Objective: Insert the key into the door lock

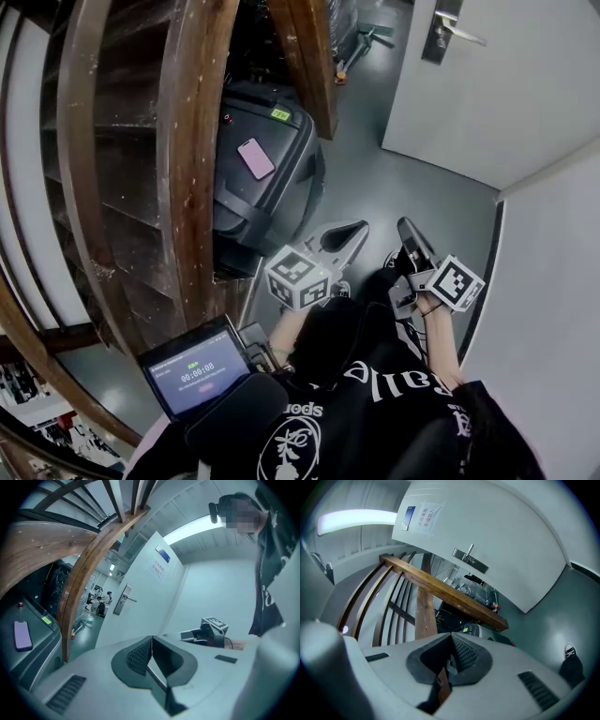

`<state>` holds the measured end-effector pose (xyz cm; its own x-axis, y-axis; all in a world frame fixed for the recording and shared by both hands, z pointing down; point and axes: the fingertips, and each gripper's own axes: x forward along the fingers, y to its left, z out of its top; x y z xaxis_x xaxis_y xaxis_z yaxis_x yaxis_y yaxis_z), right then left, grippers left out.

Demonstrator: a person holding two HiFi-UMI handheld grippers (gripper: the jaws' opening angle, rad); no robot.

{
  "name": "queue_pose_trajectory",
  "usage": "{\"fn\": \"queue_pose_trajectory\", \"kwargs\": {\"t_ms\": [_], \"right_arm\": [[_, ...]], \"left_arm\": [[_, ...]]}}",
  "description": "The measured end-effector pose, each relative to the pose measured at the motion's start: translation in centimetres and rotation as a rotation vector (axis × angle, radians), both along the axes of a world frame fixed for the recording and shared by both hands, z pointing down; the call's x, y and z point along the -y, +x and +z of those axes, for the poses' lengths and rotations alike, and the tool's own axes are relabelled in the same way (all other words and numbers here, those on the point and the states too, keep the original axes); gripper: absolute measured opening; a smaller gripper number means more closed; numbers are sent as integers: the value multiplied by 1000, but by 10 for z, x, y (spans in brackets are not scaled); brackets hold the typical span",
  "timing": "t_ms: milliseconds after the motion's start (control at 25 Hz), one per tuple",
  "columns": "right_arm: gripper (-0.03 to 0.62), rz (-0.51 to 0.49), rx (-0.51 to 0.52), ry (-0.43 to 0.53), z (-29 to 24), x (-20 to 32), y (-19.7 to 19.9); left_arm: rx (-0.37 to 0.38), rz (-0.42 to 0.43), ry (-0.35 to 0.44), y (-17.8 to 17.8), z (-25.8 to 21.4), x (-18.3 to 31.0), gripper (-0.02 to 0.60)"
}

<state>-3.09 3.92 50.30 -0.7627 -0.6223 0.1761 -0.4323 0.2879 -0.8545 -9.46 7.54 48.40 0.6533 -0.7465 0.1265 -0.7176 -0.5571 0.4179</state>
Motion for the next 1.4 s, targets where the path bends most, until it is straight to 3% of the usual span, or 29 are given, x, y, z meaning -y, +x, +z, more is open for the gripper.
{"fn": "queue_pose_trajectory", "kwargs": {"t_ms": [280, 600, 1000, 1240, 1400], "right_arm": [[18, 36, -27, 0, 0, -50, 0], [17, 61, -32, 41, -14, -88, 32], [18, 96, -52, 46, -12, -173, 140], [18, 62, -38, 46, -4, -229, 176], [18, 41, -30, 51, -8, -249, 192]], "left_arm": [[-36, 42, 27, 0, -4, -37, 6], [-38, 41, 69, 21, -18, -64, 6], [-64, -4, 31, 111, -14, -146, 6], [-37, -50, 4, 142, -3, -217, 6], [-34, -84, 4, 155, -7, -236, 6]]}}
